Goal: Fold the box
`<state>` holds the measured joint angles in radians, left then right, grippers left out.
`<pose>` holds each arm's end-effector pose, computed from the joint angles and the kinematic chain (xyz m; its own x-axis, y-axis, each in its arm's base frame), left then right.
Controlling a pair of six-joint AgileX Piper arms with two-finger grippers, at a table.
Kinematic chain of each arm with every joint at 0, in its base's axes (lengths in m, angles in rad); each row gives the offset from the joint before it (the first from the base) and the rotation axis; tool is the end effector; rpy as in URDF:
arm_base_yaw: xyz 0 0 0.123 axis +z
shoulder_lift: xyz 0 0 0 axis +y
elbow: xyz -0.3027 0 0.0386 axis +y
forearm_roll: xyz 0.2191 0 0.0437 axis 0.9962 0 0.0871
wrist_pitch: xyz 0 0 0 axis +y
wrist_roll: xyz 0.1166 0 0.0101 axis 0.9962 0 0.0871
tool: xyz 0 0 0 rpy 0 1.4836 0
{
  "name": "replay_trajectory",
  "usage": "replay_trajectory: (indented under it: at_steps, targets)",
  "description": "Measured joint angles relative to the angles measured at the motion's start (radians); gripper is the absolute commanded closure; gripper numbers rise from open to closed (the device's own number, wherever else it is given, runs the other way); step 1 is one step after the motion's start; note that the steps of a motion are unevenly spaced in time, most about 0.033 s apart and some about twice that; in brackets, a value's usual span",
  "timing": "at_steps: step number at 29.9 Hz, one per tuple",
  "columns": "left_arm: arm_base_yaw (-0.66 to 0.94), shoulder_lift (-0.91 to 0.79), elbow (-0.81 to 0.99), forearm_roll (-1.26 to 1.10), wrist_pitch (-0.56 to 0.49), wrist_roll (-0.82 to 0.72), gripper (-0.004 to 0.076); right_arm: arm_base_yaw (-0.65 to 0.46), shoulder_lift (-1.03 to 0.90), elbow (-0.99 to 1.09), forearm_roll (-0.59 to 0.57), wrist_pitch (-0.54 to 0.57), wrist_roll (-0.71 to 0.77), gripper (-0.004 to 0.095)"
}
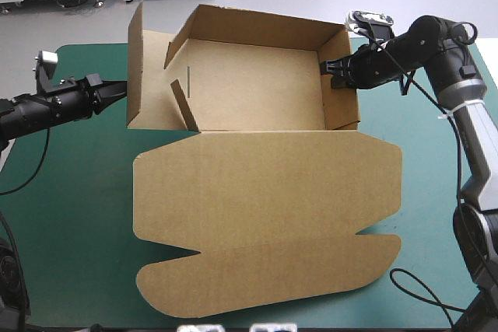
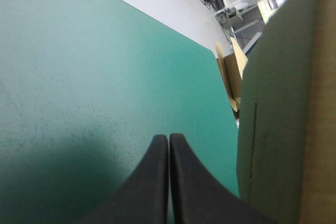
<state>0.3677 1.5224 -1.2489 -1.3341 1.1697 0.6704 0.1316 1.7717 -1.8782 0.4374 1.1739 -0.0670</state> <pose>0.3053 0.0053 0.3768 -0.7238 -0.4414 -0.5304 0.2519 0.5466 -0.7986 0.3653 0.0945 0.3914 -0.8366 -0.0071 -0.5478 -0.2563 0.8888 0.3798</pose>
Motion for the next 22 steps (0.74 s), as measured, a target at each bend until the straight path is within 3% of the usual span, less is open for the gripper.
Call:
replay_trajectory:
  at_steps: [7,22]
  targets:
    - [-0.063,0.0,0.0,-0.004,0.016,0.003,0.0733,0.072,0.001,-0.001,-0.044,-0.058,0.0,0.0924]
    - [-0.078,-0.005,0.0,0.057,0.032,0.0,0.0733,0.093,0.059,0.0,-0.063,-0.126,0.014,0.0924]
